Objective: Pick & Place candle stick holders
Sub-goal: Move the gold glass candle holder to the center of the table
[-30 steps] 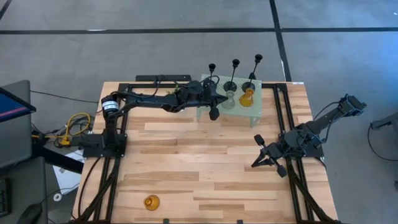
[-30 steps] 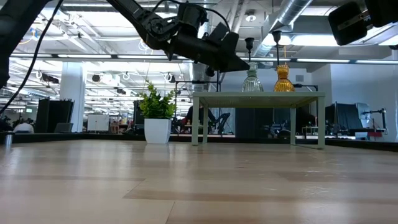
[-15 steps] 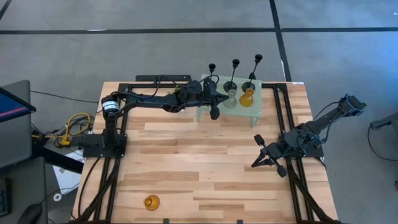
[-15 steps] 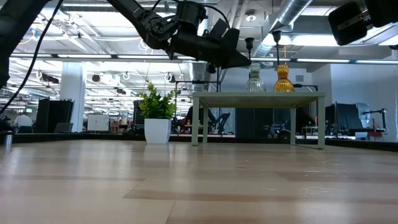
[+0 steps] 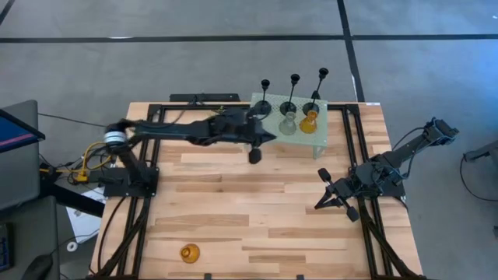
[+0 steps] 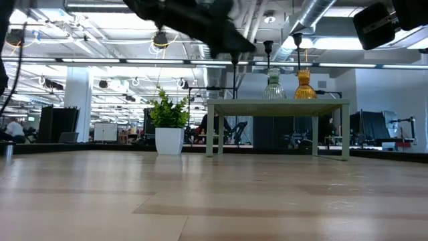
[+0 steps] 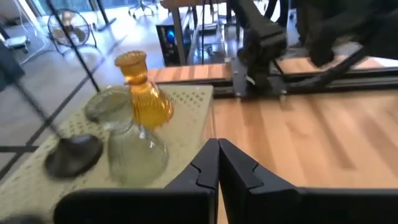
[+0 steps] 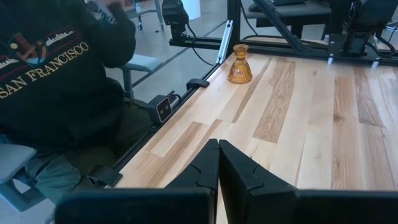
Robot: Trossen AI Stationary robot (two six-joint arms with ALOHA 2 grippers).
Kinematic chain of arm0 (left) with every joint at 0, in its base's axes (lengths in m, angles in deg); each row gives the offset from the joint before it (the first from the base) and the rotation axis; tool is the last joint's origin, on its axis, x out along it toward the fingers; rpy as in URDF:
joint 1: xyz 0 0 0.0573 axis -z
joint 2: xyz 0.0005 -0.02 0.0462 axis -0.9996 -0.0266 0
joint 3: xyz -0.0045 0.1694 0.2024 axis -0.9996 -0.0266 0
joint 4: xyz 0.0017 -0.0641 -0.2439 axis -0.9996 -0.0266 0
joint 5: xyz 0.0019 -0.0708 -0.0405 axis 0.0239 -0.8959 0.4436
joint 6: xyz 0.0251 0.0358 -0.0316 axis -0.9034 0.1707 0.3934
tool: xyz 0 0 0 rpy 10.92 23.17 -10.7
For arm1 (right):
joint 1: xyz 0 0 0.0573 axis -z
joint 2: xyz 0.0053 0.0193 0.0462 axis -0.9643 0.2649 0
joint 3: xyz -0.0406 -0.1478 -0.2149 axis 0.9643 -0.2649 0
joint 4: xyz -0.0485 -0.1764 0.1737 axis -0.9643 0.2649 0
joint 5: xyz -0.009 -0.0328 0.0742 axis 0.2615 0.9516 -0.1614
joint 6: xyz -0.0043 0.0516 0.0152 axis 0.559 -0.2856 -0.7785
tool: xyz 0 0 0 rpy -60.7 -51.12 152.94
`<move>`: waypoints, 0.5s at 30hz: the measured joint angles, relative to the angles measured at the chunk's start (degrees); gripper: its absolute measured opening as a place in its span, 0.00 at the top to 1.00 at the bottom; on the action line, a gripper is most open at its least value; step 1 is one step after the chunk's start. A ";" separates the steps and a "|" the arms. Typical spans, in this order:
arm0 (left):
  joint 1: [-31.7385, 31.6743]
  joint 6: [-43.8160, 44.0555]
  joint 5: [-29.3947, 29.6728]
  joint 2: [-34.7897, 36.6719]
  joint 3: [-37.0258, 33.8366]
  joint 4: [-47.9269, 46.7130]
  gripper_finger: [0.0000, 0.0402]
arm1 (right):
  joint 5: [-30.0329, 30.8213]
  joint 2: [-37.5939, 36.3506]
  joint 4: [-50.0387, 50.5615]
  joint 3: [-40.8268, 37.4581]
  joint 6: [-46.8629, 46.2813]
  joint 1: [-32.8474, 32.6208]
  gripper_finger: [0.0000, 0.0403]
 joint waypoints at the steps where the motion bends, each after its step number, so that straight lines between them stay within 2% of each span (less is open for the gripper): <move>1: 0.34 -0.01 0.04 2.73 -2.00 -0.85 0.99 | 0.10 -0.02 -0.03 0.00 0.00 0.00 1.00; 8: 5.87 1.44 0.11 26.29 -21.67 -1.27 0.99 | 0.19 0.00 -0.24 0.00 0.00 0.34 1.00; 13: 14.10 6.12 0.33 43.78 -36.23 -1.35 0.99 | 0.22 -0.02 -0.56 0.00 0.00 2.61 1.00; 15: 18.32 10.10 2.74 49.23 -40.57 -1.31 0.99 | 0.19 0.00 -0.65 0.00 0.00 3.91 1.00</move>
